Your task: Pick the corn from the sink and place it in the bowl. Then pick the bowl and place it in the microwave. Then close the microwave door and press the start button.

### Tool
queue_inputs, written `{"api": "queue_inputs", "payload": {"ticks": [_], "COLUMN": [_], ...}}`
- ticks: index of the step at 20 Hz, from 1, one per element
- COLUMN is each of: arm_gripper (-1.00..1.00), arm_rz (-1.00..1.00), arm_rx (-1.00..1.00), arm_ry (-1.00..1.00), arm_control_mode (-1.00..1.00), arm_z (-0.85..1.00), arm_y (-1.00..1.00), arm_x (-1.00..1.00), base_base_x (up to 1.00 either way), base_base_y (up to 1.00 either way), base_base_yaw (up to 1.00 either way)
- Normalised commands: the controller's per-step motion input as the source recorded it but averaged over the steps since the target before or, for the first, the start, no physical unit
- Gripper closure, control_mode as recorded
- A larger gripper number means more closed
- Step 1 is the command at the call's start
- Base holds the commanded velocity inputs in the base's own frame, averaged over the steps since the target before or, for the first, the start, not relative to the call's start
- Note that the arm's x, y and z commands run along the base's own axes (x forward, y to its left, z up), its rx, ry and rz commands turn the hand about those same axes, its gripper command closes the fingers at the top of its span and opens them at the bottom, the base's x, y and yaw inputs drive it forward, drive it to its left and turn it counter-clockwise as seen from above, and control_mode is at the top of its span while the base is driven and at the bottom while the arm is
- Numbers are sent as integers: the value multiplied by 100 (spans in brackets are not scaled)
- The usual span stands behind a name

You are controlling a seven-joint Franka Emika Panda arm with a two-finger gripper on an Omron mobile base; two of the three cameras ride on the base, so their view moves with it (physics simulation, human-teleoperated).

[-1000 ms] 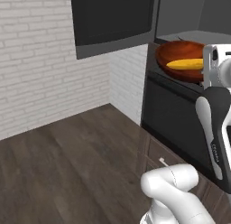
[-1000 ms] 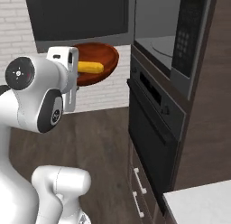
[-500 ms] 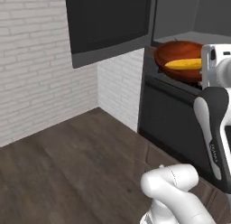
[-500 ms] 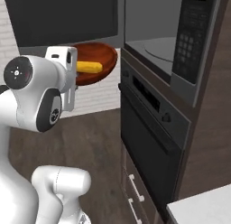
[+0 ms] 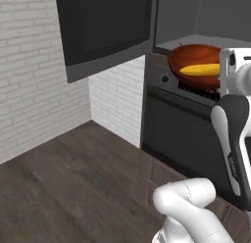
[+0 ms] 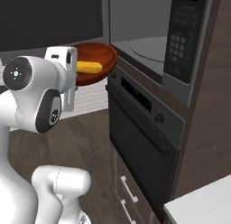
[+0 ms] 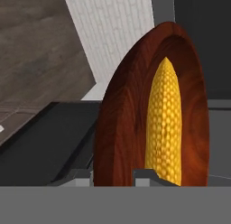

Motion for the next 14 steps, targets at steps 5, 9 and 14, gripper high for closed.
{"api": "queue_inputs", "payload": {"ticks": [5,9,14], "arm_gripper": [100,100,100], "arm_rz": [0,0,0], "arm_rx": [0,0,0], "arm_ry": [0,0,0], "arm_control_mode": [100,100,100], "arm_z": [0,0,0], "arm_y": [0,0,0], "arm_x": [0,0,0], "base_base_x": [69,37,3], "base_base_y": [0,-3,-7], "base_base_yaw": [-14,-15,-20]}}
